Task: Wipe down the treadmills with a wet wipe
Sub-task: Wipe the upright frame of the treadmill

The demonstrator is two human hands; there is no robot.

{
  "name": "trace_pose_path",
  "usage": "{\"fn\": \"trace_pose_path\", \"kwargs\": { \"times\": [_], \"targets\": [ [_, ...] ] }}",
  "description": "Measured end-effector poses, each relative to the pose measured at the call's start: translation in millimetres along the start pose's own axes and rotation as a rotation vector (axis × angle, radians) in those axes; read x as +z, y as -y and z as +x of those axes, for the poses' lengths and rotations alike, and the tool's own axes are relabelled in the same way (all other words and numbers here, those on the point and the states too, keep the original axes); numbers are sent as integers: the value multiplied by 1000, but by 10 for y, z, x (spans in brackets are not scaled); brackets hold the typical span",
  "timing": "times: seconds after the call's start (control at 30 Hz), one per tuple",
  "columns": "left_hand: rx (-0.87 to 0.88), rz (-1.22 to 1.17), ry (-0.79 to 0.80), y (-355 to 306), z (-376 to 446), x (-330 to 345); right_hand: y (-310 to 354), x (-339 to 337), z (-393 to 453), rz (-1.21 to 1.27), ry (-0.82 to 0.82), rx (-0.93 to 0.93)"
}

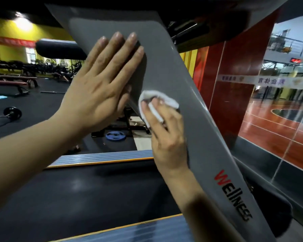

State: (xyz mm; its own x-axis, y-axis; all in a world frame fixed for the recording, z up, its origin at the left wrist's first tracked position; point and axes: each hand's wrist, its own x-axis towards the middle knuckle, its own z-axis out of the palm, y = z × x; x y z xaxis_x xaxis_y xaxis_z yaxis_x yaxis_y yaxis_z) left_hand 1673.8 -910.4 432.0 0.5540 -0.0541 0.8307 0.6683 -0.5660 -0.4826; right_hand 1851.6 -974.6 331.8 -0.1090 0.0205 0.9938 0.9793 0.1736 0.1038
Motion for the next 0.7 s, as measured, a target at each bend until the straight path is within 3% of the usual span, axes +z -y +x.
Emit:
{"fn": "trace_pose_path", "kwargs": {
  "times": [0.07,0.23,0.37,0.43,0.6,0.7],
  "targets": [
    [-22,6,-10,-26,-1,18,-160,-100,-146,-23,14,8],
    [-60,-4,-18,-81,22,25,-287,-76,171,-29,-174,322],
    [-58,-7,-26,-99,13,27,207,164,139,7,-106,64],
    [-59,-8,-20,-117,12,20,112,111,82,-17,-84,43],
    [-88,-17,-29,-166,9,16,-367,-199,-395,-72,-244,552],
    [-87,-16,-30,-176,14,24,-289,-171,-357,-23,-290,647]
  ]
}}
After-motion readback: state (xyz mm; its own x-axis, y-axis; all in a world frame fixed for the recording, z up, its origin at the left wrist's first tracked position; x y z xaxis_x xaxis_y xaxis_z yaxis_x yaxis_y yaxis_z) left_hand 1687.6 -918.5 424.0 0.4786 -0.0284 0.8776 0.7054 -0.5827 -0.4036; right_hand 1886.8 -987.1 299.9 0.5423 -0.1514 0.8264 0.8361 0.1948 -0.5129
